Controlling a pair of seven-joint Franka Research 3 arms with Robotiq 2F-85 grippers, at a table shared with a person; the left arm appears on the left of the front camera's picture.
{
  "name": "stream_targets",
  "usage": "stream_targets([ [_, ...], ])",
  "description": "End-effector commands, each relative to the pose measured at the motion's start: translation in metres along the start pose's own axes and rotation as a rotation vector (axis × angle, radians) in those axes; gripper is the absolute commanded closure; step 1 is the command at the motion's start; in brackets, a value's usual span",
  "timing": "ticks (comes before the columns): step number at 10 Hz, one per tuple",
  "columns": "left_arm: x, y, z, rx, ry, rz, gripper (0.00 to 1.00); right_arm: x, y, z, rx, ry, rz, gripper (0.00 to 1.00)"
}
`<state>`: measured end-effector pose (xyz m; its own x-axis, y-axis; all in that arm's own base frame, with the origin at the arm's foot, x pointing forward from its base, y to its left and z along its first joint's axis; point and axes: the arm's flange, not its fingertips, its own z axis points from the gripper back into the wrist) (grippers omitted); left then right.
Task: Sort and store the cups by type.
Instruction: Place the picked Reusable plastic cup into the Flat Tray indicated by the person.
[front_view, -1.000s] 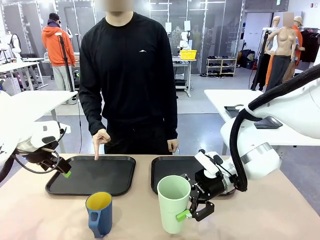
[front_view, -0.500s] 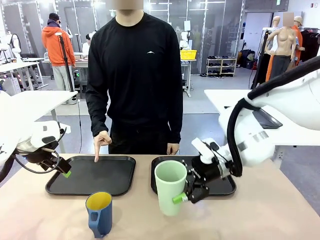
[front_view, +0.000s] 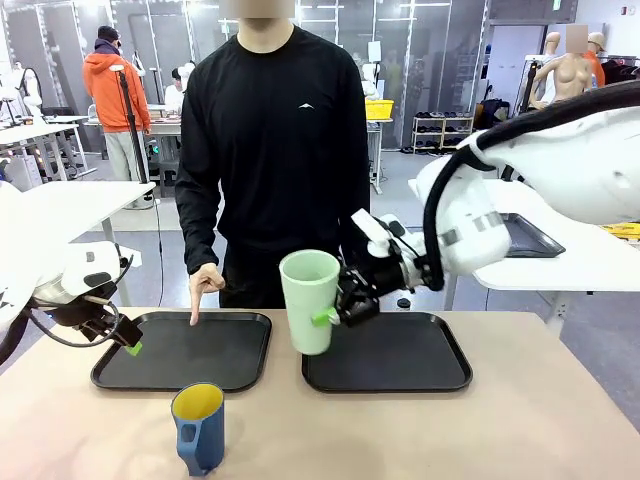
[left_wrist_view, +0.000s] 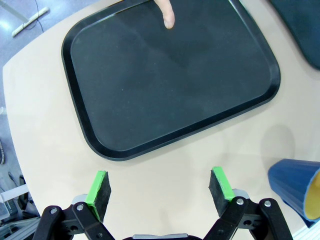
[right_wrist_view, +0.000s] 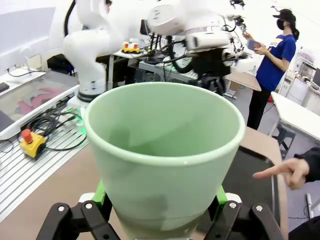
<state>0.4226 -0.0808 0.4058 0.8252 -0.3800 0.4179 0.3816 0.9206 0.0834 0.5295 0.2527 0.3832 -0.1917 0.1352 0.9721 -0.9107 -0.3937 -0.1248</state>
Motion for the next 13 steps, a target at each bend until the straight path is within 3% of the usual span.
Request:
stream_targets([
  [1, 0.0, 0.001, 0.001, -0.004, 0.004, 0.002, 0.0, 0.003, -0.043, -0.018, -0.018, -0.005, -0.054, 0.13],
  [2, 0.0, 0.001, 0.001, -0.004, 0.004, 0.002, 0.0, 0.005, -0.053, -0.026, -0.005, -0.035, -0.059, 0.13],
  [3, 0.0, 0.001, 0.001, -0.004, 0.004, 0.002, 0.0, 0.005, -0.021, -0.01, -0.007, -0.006, -0.011, 0.13],
  [10, 0.0, 0.001, 0.001, -0.004, 0.004, 0.002, 0.0, 0.002, -0.028, -0.01, -0.015, -0.01, -0.032, 0.13],
  [13, 0.0, 0.001, 0.001, -0.004, 0.004, 0.002, 0.0, -0.011, -0.046, -0.063, -0.03, -0.086, -0.011, 0.13],
])
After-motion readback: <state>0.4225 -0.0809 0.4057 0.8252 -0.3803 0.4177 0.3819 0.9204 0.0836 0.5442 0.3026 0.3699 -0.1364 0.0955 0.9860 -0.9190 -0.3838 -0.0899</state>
